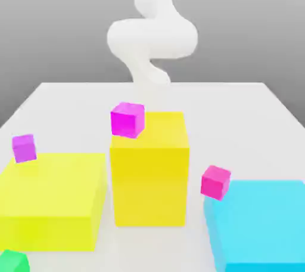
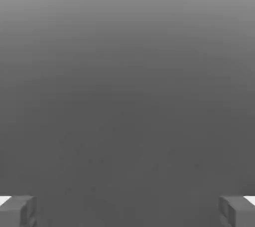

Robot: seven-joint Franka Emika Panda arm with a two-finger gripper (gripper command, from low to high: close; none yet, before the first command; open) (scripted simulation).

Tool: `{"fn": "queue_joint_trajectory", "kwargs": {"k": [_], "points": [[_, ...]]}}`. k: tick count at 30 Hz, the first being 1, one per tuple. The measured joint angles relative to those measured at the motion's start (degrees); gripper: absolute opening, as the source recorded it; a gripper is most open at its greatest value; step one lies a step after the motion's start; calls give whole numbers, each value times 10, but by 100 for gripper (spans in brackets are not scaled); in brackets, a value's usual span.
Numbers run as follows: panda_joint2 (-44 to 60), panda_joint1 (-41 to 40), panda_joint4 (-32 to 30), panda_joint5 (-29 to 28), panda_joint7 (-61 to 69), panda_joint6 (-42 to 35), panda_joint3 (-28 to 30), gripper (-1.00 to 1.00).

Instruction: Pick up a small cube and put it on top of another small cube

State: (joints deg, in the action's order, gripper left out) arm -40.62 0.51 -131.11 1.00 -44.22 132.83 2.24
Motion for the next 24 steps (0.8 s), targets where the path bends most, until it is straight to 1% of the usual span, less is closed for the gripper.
{"fn": "queue_joint_trajectory", "kwargs": {"k": [6, 14, 19, 24], "points": [[127, 9, 16, 31, 44, 26, 55, 0], [294, 7, 37, 86, 112, 59, 115, 0], [398, -15, 51, 122, 156, 79, 136, 0], [501, -44, 64, 145, 190, 100, 142, 0]]}}
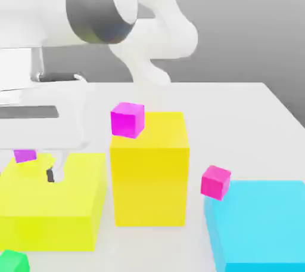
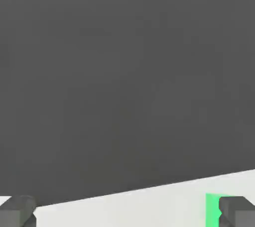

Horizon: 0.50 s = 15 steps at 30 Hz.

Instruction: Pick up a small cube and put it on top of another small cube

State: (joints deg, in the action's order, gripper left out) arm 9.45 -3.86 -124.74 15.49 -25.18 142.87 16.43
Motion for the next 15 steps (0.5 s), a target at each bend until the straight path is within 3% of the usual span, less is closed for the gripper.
{"fn": "queue_joint_trajectory", "kwargs": {"k": [8, 12, 13, 15], "points": [[156, -43, 19, 3, 33, 41, 17, 0], [238, -70, 38, 30, 56, 93, -8, 0], [254, -76, 42, 36, 60, 104, -15, -100], [254, -76, 42, 36, 60, 104, -15, -100]]}}
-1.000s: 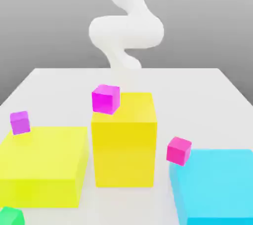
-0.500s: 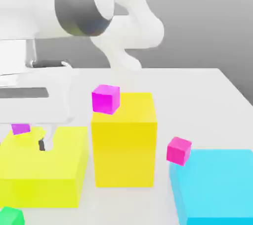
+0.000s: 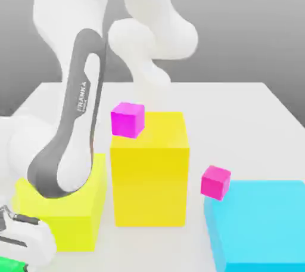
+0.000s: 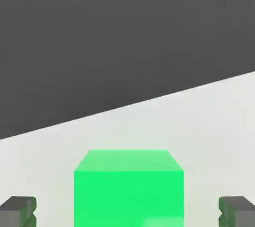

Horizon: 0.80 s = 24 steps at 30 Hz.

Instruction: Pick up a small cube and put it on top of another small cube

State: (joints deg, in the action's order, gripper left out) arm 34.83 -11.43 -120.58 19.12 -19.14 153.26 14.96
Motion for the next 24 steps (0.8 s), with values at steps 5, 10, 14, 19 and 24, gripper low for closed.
{"fn": "queue_joint_trajectory", "kwargs": {"k": [5, 10, 14, 19, 24], "points": [[1, 0, 0, 1, 1, 0, 0, -100], [-72, 8, -10, -39, 0, -64, 39, -100], [-138, -4, -38, -50, -14, -98, 73, -100], [-232, -2, -105, -83, -107, -129, 126, -100], [-337, -28, -175, -155, -230, -153, 160, -100]]}}
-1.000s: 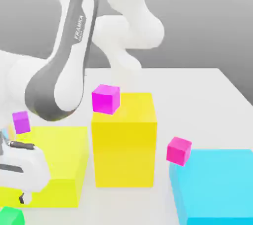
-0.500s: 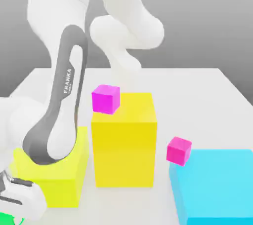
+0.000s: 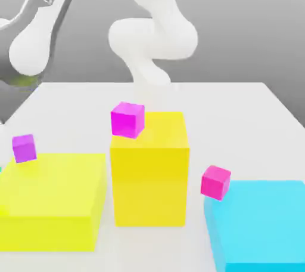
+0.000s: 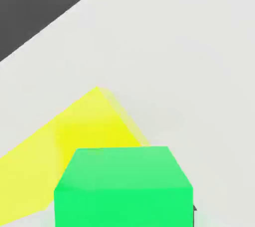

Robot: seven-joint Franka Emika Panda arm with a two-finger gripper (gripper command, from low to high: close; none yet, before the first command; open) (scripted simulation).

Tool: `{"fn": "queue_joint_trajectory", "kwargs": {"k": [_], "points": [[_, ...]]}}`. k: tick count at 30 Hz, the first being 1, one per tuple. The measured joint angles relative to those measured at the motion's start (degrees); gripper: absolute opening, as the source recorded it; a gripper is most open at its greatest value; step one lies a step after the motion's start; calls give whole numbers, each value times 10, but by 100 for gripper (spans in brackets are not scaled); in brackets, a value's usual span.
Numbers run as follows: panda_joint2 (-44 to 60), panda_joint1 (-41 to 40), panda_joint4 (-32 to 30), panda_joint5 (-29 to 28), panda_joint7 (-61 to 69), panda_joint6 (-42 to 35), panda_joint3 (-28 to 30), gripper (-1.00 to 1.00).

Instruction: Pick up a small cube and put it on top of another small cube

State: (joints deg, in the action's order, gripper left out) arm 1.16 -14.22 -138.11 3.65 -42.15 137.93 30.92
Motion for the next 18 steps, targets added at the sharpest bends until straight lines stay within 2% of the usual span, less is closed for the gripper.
{"fn": "queue_joint_trajectory", "kwargs": {"k": [9, 14, 15, 18], "points": [[-193, -108, -126, -144, -237, -44, -32, -100], [-138, -106, -165, -131, -245, 51, -24, -100], [-123, -105, -170, -126, -241, 71, -22, 100], [-123, -105, -170, -126, -241, 71, -22, 100]]}}
